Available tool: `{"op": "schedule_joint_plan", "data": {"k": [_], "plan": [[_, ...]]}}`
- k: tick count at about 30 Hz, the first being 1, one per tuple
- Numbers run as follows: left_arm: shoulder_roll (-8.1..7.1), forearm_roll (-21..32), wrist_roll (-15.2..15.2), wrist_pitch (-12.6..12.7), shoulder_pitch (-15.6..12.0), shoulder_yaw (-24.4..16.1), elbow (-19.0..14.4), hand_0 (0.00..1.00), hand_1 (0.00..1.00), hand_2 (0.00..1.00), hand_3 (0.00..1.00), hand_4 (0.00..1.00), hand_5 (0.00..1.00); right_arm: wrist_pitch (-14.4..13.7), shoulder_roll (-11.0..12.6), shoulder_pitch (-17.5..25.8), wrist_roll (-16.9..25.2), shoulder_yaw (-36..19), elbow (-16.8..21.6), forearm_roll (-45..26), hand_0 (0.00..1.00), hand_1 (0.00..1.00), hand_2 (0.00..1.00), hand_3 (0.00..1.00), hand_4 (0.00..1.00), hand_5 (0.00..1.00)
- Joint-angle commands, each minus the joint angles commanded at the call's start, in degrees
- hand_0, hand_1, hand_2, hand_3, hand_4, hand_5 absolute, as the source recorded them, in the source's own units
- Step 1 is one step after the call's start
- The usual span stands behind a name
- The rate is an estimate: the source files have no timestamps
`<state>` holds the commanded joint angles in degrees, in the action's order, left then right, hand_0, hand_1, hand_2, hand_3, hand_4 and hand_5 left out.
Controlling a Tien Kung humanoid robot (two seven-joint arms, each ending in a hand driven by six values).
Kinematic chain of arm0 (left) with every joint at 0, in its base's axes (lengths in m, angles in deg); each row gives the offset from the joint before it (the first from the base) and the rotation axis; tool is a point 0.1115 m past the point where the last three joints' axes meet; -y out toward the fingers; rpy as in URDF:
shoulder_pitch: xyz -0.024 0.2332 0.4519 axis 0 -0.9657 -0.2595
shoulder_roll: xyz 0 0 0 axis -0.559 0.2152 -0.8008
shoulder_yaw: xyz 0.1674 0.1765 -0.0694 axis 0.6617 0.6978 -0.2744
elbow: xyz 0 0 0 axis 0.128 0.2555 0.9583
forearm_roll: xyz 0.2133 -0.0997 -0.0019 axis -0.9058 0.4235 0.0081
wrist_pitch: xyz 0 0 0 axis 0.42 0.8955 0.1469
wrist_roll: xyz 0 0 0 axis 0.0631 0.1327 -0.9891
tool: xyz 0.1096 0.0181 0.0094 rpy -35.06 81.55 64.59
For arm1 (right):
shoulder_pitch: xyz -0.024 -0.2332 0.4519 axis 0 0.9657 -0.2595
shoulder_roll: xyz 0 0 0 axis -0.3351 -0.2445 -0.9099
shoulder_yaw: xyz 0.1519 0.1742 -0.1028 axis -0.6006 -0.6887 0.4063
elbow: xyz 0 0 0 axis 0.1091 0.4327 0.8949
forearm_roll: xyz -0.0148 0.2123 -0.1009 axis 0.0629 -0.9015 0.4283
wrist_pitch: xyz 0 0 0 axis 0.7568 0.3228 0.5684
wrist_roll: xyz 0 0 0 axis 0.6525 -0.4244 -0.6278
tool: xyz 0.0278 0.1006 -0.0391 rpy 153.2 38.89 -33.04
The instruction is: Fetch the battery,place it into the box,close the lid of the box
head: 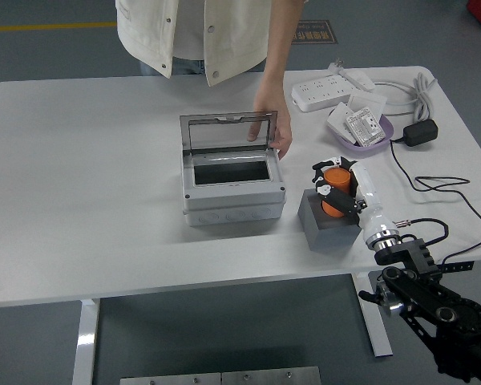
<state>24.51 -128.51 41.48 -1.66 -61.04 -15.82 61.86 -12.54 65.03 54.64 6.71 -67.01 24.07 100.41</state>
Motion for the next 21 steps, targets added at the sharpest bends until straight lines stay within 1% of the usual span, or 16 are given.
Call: {"op": "schedule_joint_plan", "data": {"k": [7, 14, 18, 21], "plan": [[-0.04, -0.30, 0.02, 0.12, -0.06, -0.19, 0.00, 0.651, 0.747, 0.626, 0.564, 0.752, 0.276, -0.32, 0.06, -0.85, -0.37, -0.29, 0.79, 1.16, 0.177, 0.199, 0.221, 0.235, 0.002, 0.002], [-0.01, -0.38, 0.17, 0.12, -0.15, -0.16, 0.00, 0.651, 0.747, 0.628, 0.565, 0.749, 0.285, -1.14, 0.77, -2.70, -1.99, -1.01, 2.60, 5.49, 0.169, 0.200, 0.220, 0.239, 0.002, 0.002], [-0.03, -0.52, 0.30, 0.07, -0.26, -0.36, 0.00, 0.651, 0.747, 0.629, 0.566, 0.745, 0.297, -1.55, 1.25, -5.03, -5.32, -1.27, 3.84, 10.90, 0.164, 0.201, 0.219, 0.247, 0.002, 0.002], [-0.06, -0.88, 0.48, 0.00, -0.38, -0.79, 0.00, 0.651, 0.747, 0.629, 0.566, 0.736, 0.302, -1.02, 1.47, -7.17, -8.50, -1.24, 4.58, 16.00, 0.159, 0.199, 0.218, 0.247, 0.002, 0.002]]}}
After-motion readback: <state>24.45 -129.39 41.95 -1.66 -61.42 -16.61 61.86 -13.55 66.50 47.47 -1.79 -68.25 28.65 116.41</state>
